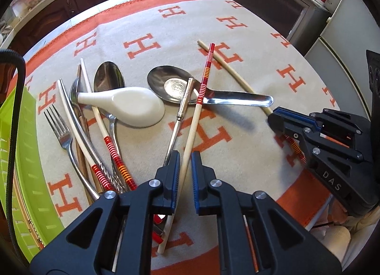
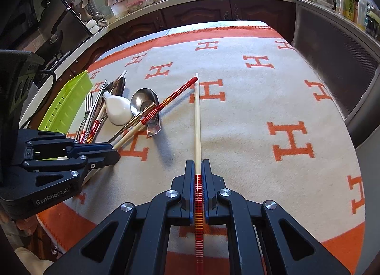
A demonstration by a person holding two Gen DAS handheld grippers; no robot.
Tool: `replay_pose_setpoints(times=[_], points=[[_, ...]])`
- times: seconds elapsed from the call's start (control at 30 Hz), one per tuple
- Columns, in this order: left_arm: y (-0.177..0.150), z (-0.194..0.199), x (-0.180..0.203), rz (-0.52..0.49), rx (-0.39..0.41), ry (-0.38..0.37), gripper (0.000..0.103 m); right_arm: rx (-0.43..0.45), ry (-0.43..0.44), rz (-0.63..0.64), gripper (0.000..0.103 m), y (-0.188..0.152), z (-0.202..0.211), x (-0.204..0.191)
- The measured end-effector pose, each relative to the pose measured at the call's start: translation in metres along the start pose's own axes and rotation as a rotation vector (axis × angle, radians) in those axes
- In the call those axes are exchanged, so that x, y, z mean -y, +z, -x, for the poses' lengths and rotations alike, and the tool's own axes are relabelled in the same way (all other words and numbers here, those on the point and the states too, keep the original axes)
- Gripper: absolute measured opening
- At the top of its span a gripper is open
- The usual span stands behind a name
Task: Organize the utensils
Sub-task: 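Grasp a red-striped chopstick with right gripper while left gripper grasps another striped chopstick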
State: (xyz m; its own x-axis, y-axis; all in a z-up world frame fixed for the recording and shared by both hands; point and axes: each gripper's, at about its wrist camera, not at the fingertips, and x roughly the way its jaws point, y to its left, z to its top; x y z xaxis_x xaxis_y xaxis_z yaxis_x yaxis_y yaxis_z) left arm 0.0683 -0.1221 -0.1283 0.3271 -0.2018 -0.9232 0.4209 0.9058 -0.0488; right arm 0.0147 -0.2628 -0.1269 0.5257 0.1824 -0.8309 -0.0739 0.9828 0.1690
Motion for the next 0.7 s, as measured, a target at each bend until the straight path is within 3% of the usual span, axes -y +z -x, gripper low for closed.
replay_pose_setpoints(times=[0.33, 0.53, 0.7], points=[[0.001, 0.009, 0.002, 0.015, 0.037, -0.02, 0.003, 0.001, 0.035, -0.085, 0.005, 0.002, 0.006, 0.012], [-0.002, 0.039, 0.003, 0.039, 0.095, -0.039, 0.003, 0.034, 0.054, -0.133, 0.005, 0.004, 0.023, 0.018], [-0.013, 0.079, -0.015, 0.102, 0.163, 0.012, 0.003, 0.078, 0.113, -0.116, 0.005, 0.017, 0.047, 0.006]])
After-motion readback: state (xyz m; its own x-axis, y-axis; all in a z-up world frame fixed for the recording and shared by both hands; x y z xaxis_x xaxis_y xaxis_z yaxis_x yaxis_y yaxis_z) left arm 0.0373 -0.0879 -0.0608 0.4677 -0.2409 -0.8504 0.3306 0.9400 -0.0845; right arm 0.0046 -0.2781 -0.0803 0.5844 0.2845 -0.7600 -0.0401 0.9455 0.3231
